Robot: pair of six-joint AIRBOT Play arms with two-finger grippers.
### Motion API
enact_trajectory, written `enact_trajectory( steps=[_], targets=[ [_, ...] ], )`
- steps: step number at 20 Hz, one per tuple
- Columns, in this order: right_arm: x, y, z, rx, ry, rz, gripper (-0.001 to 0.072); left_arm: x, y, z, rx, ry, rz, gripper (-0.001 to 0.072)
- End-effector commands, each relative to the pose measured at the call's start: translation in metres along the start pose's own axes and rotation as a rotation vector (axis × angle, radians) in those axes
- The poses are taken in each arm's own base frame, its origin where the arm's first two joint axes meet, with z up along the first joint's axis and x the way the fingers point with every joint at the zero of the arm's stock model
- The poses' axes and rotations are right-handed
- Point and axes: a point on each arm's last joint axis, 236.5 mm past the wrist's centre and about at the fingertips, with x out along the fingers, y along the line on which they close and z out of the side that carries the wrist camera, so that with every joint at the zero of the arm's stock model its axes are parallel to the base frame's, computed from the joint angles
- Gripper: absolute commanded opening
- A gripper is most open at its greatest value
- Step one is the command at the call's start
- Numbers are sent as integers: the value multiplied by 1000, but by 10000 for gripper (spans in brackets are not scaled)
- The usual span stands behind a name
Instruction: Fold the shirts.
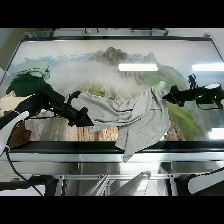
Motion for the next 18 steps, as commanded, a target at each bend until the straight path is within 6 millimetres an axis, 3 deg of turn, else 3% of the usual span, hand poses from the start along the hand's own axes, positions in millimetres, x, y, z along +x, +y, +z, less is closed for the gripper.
enact_trajectory(
  steps=[1, 4, 6, 8, 10, 12, 14, 16, 18],
  targets=[
    [-46, 62, 7, -150, -13, 91, 16, -46, -25, 19, 57, -157, -115, 15],
    [-150, 160, 7, -387, -172, 256, 16, -154, -98, 28, 278, -436, -140, 16],
    [-223, 229, -15, -550, -321, 371, 16, -233, -161, 5, 470, -656, -90, 16],
    [-293, 295, -59, -758, -501, 435, 16, -310, -236, -45, 686, -926, -1, 17],
    [-352, 347, -111, -956, -702, 439, 17, -372, -304, -117, 893, -1202, 112, 18],
    [-398, 381, -157, -1081, -921, 369, 16, -406, -348, -185, 1003, -1422, 244, 19],
    [-431, 397, -195, -1159, -1111, 251, 16, -415, -366, -221, 1032, -1538, 388, 19],
    [-448, 402, -218, -1206, -1228, 145, 16, -420, -370, -232, 1023, -1592, 477, 19],
    [-451, 403, -222, -1212, -1251, 129, 17, -429, -366, -222, 998, -1591, 452, 19]
  ],
)
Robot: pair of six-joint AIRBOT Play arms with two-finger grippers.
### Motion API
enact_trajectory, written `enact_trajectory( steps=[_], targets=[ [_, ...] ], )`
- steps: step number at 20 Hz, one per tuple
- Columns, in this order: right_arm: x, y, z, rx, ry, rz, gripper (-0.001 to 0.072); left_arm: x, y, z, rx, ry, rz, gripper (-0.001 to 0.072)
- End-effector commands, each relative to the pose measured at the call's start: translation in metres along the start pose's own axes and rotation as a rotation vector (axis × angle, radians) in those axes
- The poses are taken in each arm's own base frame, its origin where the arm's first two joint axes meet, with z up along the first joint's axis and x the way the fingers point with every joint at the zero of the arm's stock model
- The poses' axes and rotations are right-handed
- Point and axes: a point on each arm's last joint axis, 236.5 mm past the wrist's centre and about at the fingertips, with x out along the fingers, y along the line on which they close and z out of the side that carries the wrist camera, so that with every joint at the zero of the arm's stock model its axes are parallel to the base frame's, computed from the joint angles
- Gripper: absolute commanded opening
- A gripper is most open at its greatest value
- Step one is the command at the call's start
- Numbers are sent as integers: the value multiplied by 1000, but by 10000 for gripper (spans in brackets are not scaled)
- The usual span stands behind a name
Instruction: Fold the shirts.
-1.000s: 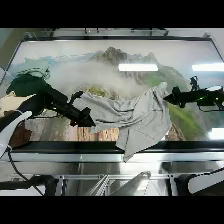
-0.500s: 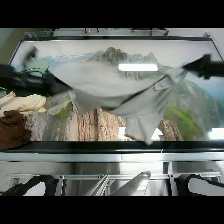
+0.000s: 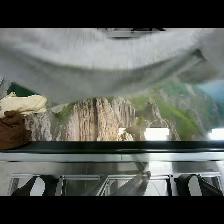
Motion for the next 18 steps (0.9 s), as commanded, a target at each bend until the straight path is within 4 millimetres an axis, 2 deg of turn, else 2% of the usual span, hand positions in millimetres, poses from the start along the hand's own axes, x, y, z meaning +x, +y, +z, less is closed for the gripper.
enact_trajectory(
  steps=[1, 3, 4, 6, 7, 9, 11, 12, 14, 15, 16, 17, 18],
  targets=[
    [-17, 11, 19, -104, -58, -87, 16, -2, 7, 7, 13, -5, 47, 19],
    [-1, -9, -11, 3, 45, -36, 16, 27, 35, -36, -114, 147, -39, 19],
    [9, -25, -34, 85, 119, -3, 17, 46, 49, -67, -196, 241, -98, 19],
    [32, -58, -90, 251, 259, 74, 17, 93, 79, -137, -332, 428, -168, 19],
    [44, -71, -122, 339, 319, 111, 16, 117, 90, -180, -381, 539, -183, 18],
    [72, -96, -204, 489, 450, 139, 17, 161, 95, -277, -447, 762, -240, 19],
    [100, -128, -304, 590, 591, 52, 16, 207, 100, -374, -515, 918, -246, 19],
    [111, -142, -354, 618, 667, 6, 16, 226, 100, -414, -564, 971, -252, 19],
    [127, -159, -435, 708, 753, -52, 16, 250, 100, -493, -634, 1085, -275, 18],
    [130, -166, -472, 749, 790, -89, 26, 258, 98, -523, -640, 1130, -302, 17],
    [129, -171, -504, 774, 824, -120, 266, 265, 98, -550, -662, 1175, -320, 123],
    [127, -176, -531, 804, 856, -140, 562, 273, 103, -567, -694, 1199, -313, 457],
    [124, -182, -545, 842, 874, -152, 556, 281, 111, -574, -728, 1206, -291, 720]
  ],
)
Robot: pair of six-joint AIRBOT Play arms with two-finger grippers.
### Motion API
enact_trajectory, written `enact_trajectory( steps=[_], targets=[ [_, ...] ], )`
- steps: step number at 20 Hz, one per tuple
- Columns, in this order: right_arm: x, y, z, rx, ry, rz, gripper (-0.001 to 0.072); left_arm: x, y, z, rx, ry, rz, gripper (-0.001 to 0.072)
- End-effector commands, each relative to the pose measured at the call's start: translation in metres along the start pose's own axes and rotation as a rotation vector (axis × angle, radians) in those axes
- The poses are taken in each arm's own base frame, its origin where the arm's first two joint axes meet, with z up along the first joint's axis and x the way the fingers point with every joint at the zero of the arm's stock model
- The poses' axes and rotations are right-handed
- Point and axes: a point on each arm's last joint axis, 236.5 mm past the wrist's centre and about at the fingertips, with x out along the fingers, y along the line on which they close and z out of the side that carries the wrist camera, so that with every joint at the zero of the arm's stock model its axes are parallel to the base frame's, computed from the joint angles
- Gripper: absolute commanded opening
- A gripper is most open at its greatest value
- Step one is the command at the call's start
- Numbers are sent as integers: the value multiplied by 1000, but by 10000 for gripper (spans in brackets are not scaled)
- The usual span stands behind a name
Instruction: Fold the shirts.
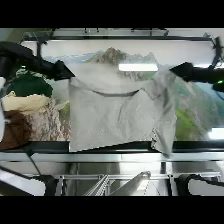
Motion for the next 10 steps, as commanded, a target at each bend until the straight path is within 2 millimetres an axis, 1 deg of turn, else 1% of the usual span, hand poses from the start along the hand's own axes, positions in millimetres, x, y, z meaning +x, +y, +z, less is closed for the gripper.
enact_trajectory(
  steps=[1, 2, 3, 4, 5, 6, 7, 8, 9, 10],
  targets=[
    [46, -71, -33, 146, 85, -66, 485, 53, 52, 3, -114, 91, -7, 698],
    [35, -73, -27, 155, 82, -51, 453, 42, 56, 8, -141, 94, -11, 698],
    [17, -73, -19, 154, 79, -31, 453, 24, 59, 9, -161, 103, -16, 698],
    [-5, -70, -13, 151, 82, -9, 453, 8, 58, 5, -191, 117, -22, 698],
    [-29, -69, -15, 139, 105, 1, 411, -4, 55, -4, -204, 143, -29, 697],
    [-49, -67, -26, 118, 158, 3, 336, -14, 51, -23, -229, 185, -34, 697],
    [-68, -69, -46, 116, 243, -19, 337, -18, 46, -40, -256, 219, -41, 697],
    [-81, -72, -66, 109, 313, -43, 335, -18, 43, -60, -275, 252, -34, 697],
    [-89, -74, -84, 108, 357, -65, 204, -17, 40, -85, -289, 287, -26, 697],
    [-90, -75, -86, 120, 333, -78, 80, -14, 36, -107, -298, 311, -21, 697]
  ],
)
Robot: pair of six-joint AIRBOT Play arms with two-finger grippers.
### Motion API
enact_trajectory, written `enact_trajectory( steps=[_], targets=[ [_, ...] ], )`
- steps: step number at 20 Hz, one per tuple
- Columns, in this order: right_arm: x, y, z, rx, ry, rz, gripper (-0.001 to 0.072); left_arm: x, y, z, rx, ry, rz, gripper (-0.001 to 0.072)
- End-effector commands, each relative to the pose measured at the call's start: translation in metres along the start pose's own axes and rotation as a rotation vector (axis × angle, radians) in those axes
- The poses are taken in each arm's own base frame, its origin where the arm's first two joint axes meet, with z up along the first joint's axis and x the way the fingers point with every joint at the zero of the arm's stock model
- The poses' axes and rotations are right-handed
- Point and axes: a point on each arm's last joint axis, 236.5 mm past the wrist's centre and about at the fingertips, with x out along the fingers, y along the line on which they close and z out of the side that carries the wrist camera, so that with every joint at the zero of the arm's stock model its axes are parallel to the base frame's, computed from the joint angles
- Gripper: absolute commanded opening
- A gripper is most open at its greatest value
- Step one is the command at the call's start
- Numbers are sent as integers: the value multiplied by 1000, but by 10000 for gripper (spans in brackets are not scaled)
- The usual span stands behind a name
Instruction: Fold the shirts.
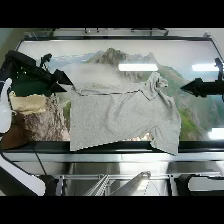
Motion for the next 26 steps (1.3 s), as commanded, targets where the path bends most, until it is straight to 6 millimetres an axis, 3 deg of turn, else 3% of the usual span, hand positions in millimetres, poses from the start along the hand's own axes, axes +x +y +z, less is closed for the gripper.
enact_trajectory(
  steps=[1, 3, 4, 7, 11, 15, 19, 23, 26],
  targets=[
    [-19, -4, -46, 33, 83, -12, 86, 18, 6, -76, -64, 110, 14, 697],
    [-9, 9, -49, 66, 67, 63, 107, 36, 11, -114, -104, 144, 18, 697],
    [-7, 9, -54, 77, 88, 72, 168, 45, 15, -131, -127, 163, 24, 697],
    [-9, 4, -65, 131, 135, 67, 184, 65, 23, -176, -185, 205, 20, 698],
    [-19, -9, -62, 163, 106, 51, 183, 82, 36, -218, -257, 209, 30, 697],
    [-19, -7, -60, 165, 99, 61, 183, 99, 48, -254, -349, 236, 34, 697],
    [-19, -7, -61, 165, 99, 61, 183, 91, 56, -260, -394, 238, 18, 697],
    [-19, -7, -61, 165, 99, 61, 183, 49, 54, -247, -381, 248, -7, 697],
    [-19, -7, -61, 165, 99, 61, 183, 24, 55, -229, -353, 133, 18, 697]
  ],
)
